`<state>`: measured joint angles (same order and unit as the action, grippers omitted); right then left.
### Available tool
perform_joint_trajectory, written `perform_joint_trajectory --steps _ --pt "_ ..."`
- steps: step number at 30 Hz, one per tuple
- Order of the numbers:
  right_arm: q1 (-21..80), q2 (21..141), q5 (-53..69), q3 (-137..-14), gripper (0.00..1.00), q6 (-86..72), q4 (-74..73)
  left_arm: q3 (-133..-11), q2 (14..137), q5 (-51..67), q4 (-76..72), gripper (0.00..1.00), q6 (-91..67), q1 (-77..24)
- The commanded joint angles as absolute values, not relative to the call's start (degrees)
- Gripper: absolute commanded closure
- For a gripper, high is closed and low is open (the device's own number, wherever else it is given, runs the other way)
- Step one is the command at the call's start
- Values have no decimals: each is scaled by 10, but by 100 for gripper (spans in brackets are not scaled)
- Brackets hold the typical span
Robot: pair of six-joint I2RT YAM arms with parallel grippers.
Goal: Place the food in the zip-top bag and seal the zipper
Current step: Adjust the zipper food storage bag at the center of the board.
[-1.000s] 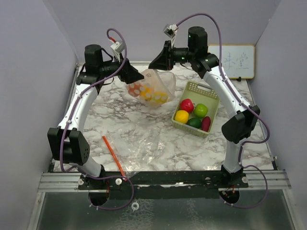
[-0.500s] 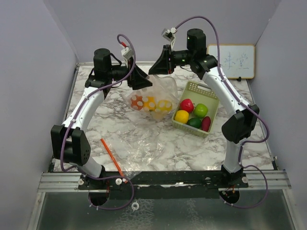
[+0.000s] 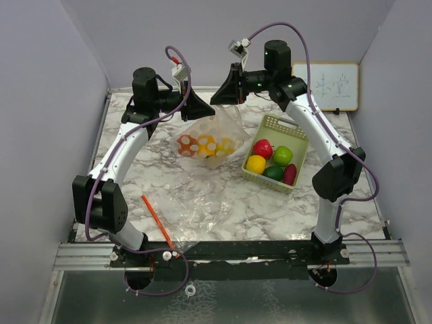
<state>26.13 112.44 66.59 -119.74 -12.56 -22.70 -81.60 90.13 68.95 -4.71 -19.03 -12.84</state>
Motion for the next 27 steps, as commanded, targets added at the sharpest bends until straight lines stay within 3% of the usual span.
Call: perform_joint_trajectory --steps 1,12,15,21,27 --pt "263 1132 672 -1217 98 -120 -233 -812 900 704 -93 100 -212 -129" --pt "244 1106 651 -1145 96 -38 -273 -789 871 624 -90 100 -277 -57" --pt "237 1104 652 -1124 96 -26 -276 -757 868 634 -179 100 -353 -42" --pt "236 1118 665 -1131 96 -55 -250 -662 882 651 -555 100 -611 -33" --pt "236 1162 717 -1197 96 -149 -162 -671 881 703 -488 100 -531 -52"
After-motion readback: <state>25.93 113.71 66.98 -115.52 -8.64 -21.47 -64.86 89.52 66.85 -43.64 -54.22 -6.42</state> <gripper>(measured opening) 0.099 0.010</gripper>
